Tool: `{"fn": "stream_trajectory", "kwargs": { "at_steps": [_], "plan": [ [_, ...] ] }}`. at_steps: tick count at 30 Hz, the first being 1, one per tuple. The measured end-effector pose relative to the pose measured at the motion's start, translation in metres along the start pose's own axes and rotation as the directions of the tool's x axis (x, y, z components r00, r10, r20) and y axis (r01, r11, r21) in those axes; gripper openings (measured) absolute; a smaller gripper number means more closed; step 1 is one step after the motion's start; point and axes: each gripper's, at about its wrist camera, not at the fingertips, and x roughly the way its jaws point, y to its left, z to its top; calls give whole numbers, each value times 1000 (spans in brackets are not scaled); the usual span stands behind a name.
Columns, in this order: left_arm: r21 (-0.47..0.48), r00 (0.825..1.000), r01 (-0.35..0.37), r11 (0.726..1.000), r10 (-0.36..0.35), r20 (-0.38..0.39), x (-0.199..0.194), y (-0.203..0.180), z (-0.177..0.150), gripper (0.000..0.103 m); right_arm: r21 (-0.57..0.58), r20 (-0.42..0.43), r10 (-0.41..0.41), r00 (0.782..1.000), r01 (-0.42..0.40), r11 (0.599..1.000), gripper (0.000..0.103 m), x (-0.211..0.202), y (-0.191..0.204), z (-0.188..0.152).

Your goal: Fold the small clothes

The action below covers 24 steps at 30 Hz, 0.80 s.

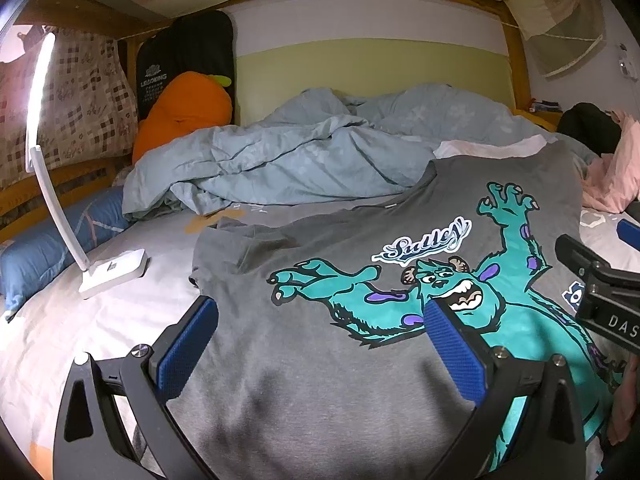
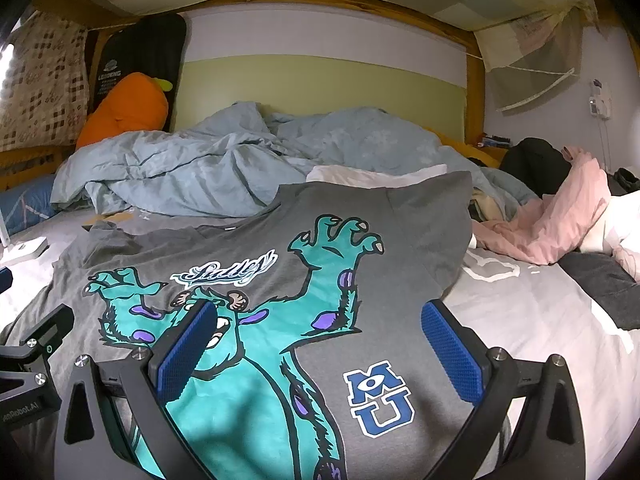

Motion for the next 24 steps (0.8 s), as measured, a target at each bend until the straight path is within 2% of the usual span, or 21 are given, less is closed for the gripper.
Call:
{"fn": "stream_trajectory", "kwargs": {
  "at_steps": [6,19,24],
  "plan": [
    [-15,1000,-13,1000,13,12,-2,3,0,102,16,1,-10,1000,10,1000,103,-1,-5,2],
    [150,992,-87,985,71,106,-19,-30,-2,102,-23,-23,-22,999,21,999,103,4,4,3],
    [127,995,-73,989,63,81,-15,-25,0,102,-21,-25,-21,999,20,1000,103,4,3,3]
  ]
}}
